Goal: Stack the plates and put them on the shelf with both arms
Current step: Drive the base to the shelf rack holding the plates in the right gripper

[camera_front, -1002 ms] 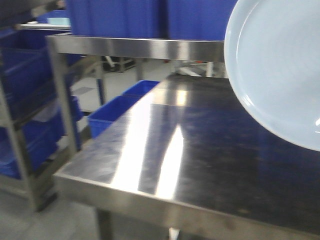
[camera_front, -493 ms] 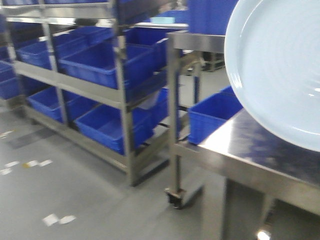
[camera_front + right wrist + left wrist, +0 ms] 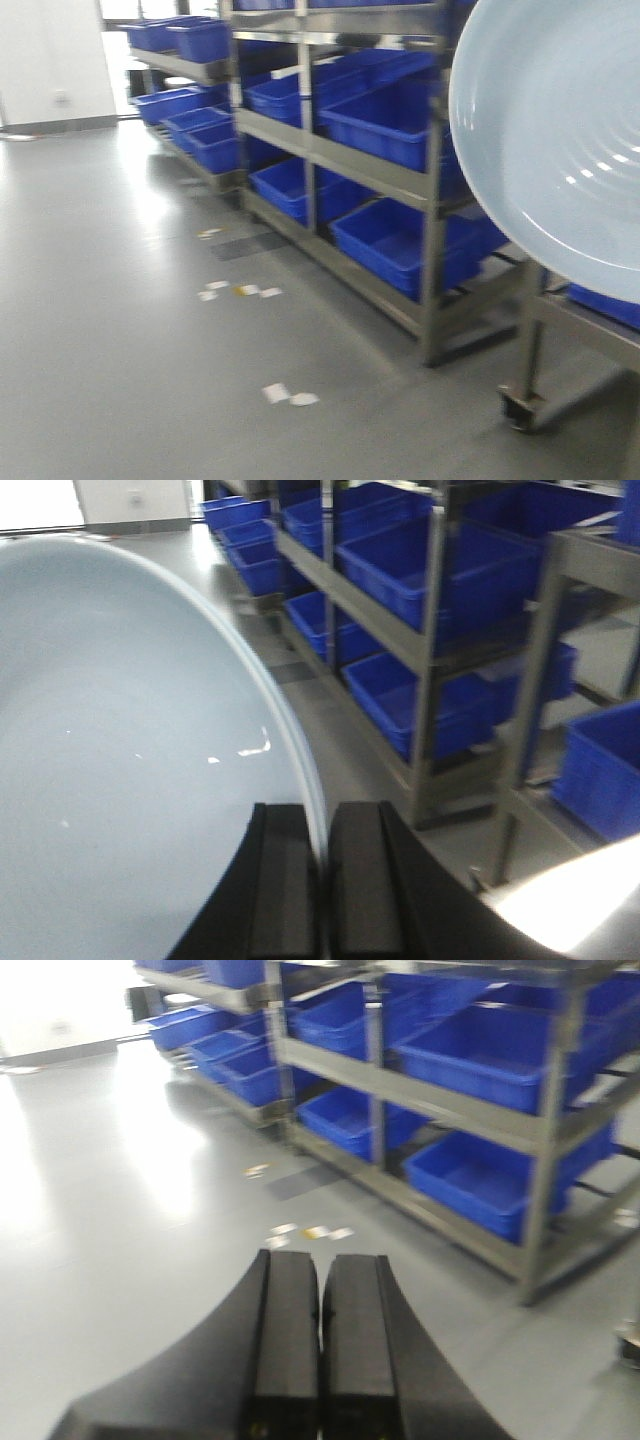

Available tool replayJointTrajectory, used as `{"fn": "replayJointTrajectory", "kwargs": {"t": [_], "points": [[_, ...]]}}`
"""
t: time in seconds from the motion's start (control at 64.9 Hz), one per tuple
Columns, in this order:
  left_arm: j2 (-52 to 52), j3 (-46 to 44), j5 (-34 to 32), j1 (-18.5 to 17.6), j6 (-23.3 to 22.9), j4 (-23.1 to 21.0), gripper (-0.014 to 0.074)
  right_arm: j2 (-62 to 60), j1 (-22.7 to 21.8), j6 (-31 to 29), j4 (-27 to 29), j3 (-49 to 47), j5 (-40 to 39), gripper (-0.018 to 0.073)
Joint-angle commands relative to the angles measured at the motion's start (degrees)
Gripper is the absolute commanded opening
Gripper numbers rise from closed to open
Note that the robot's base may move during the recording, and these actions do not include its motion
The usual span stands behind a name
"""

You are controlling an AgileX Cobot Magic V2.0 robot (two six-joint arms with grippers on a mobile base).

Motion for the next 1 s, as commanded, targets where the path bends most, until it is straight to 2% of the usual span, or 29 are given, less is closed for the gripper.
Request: {"fn": "replayJointTrajectory", "kwargs": {"t": [0.0, 0.987], "points": [[0.2, -1.7, -4.7, 0.0, -0.1, -0.2, 0.0082, 0.2, 0.0, -0.1, -0.2, -1.8, -5.5, 0.0048], [0.2, -1.7, -4.7, 0.0, -0.1, -0.2, 0.0082, 0.2, 0.0, -0.1, -0.2, -1.8, -5.5, 0.0048]]}}
